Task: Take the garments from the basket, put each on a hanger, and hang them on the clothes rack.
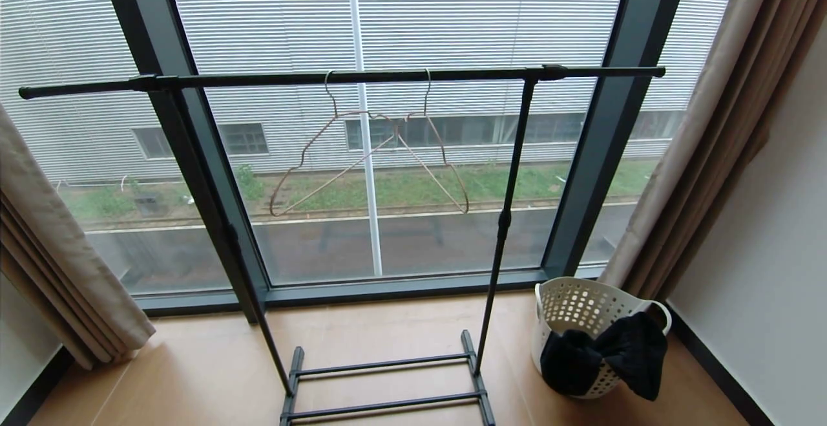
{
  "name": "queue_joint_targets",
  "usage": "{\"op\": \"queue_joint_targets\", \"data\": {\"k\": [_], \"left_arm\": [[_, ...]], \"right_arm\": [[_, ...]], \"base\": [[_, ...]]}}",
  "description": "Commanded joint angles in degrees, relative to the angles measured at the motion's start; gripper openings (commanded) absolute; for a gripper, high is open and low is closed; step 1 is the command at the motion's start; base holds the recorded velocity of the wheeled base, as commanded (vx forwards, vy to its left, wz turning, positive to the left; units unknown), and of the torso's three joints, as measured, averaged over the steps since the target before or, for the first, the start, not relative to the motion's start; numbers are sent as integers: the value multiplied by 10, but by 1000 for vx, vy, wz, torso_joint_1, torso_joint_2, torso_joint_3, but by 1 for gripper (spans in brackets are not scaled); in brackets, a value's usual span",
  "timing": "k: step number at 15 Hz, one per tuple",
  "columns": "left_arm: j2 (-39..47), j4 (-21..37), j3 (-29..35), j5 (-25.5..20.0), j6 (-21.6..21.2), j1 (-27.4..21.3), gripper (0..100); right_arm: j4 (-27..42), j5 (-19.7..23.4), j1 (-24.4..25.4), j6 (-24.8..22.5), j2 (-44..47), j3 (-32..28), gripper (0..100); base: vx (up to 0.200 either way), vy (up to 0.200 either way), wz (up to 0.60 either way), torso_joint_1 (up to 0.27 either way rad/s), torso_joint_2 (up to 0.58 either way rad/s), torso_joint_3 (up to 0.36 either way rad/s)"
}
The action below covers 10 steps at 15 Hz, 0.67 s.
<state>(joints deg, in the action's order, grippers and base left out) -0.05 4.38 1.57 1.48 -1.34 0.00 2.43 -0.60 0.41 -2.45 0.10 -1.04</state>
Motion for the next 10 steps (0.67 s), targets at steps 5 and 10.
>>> {"op": "queue_joint_targets", "data": {"k": [5,10], "left_arm": [[0,-1,0,1,14,1,100],[0,-1,1,1,20,0,100]], "right_arm": [[-1,1,0,0,1,0,100],[-1,1,0,0,1,0,100]], "base": [[0,0,0,-247,542,288],[0,0,0,-242,538,288]]}}
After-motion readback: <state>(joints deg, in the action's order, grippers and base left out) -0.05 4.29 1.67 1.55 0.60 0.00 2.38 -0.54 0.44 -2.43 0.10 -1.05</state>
